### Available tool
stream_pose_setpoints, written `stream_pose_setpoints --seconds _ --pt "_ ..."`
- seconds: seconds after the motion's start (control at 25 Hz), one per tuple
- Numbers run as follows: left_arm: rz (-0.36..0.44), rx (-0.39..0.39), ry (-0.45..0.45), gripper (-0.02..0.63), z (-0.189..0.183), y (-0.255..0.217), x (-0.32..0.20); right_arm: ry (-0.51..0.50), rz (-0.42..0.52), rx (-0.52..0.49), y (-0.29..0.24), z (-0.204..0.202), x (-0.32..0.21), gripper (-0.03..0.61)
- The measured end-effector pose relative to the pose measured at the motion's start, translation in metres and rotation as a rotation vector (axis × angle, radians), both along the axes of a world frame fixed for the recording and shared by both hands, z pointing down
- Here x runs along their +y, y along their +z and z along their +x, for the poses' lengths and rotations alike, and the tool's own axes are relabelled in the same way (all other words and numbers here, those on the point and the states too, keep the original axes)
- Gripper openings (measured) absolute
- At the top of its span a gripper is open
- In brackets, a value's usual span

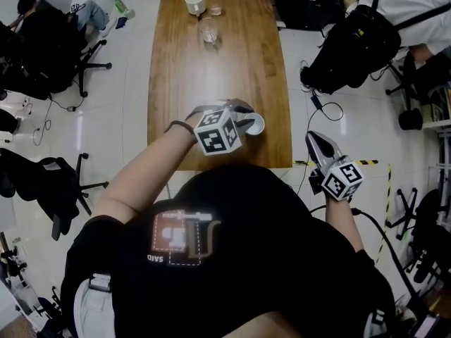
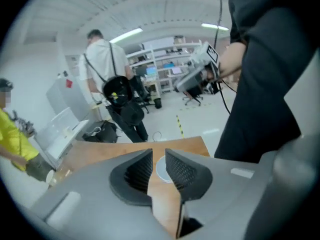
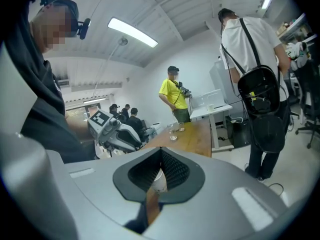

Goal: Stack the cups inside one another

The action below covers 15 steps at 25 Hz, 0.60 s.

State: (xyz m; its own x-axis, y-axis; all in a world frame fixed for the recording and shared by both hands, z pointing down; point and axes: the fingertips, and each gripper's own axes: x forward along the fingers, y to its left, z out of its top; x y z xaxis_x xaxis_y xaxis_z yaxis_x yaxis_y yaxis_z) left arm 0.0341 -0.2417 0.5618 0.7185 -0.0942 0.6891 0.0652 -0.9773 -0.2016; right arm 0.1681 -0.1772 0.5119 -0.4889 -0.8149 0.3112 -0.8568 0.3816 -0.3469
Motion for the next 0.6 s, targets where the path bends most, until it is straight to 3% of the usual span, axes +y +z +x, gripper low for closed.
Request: stream_pose_setpoints --seconds 0.16,0.32,0.44,0.6 --pt "-0.112 0.304 -0.355 0.054 -0.061 -0.051 -0.041 -0.057 0.033 -0.002 -0.009 -0.017 -0.023 0.014" --pt "-0.273 0.604 -0.73 0.016 -0.164 -0.062 -0.072 -0.126 0.056 0.007 -0.019 -0.04 -0.042 0.014" --pt "-0.312 0.736 -0.949 0.002 -0.241 -0.055 -0.079 -0.166 0.068 0.012 -0.022 -0.058 -0.054 0.014" --pt "-0.329 0.831 -1.106 0.002 -0.303 -0.044 -0.07 -0.191 0.075 0.0 -0.026 -0.077 -0.067 0.014"
